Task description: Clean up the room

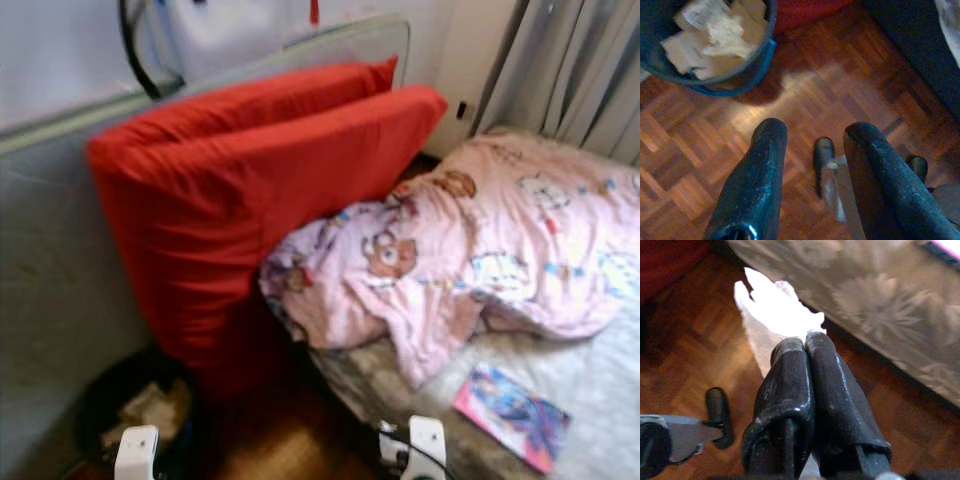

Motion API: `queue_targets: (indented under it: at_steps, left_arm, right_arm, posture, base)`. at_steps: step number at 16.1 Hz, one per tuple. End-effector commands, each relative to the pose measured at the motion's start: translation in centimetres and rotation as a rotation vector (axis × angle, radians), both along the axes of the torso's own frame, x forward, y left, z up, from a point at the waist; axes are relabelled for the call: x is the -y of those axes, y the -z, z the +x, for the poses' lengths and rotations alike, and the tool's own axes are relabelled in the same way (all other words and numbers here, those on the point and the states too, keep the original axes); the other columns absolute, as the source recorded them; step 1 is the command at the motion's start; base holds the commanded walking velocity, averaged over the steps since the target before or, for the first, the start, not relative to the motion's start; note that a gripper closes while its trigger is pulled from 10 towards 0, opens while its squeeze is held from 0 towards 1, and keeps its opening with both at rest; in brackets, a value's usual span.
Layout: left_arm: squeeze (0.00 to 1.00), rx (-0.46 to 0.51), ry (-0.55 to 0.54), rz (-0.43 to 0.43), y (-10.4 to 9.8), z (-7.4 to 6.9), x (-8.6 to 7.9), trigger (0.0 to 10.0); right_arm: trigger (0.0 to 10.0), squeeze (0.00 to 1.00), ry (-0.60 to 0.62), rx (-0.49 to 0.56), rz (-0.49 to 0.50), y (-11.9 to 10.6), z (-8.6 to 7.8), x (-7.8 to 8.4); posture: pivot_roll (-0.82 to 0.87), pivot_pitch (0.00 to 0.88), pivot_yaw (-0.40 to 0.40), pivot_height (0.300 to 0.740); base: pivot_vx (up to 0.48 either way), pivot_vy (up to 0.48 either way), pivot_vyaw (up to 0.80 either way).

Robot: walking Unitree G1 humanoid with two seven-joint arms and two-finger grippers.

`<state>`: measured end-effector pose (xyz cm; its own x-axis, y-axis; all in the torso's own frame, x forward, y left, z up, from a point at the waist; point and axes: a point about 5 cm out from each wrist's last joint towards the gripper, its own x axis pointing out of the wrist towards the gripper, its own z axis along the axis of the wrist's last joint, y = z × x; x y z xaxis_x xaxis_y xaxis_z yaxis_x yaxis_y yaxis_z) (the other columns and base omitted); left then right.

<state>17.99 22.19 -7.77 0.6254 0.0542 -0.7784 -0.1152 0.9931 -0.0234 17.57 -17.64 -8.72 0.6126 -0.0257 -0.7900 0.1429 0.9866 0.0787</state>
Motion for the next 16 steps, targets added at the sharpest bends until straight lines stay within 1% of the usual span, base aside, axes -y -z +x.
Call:
queue_targets:
  at_steps: [1, 7, 10, 16]
  left_arm:
    - [0.00, -0.015, 0.012, -0.002, 0.16, -0.12, 0.34, 10.0]
    - [0.00, -0.017, 0.008, -0.002, 0.15, -0.19, 0.12, 10.0]
    - [0.00, -0.023, 0.002, 0.002, 0.20, -0.50, -0.29, 10.0]
    - [0.00, -0.029, -0.001, 0.004, 0.24, -0.74, -0.58, 10.0]
  right_arm:
    - [10.0, 0.00, 0.012, -0.014, -0.015, 0.13, -0.44, 0.69]
    - [10.0, 0.00, 0.010, -0.015, -0.016, 0.14, -0.43, 0.68]
    - [10.0, 0.00, 0.009, -0.016, -0.015, 0.13, -0.41, 0.64]
    - [10.0, 0.00, 0.000, -0.021, -0.018, 0.19, -0.53, 0.65]
  posture:
    - [-0.04, 0.000, 0.011, 0.740]
    - [-0.04, 0.000, 0.010, 0.740]
    - [-0.03, 0.000, 0.009, 0.740]
    - [-0.03, 0.000, 0.010, 0.740]
  base:
    - [0.000, 0.304, 0.00]
    - [0.000, 0.305, 0.00]
    - [0.000, 0.306, 0.00]
    - [0.000, 0.304, 0.00]
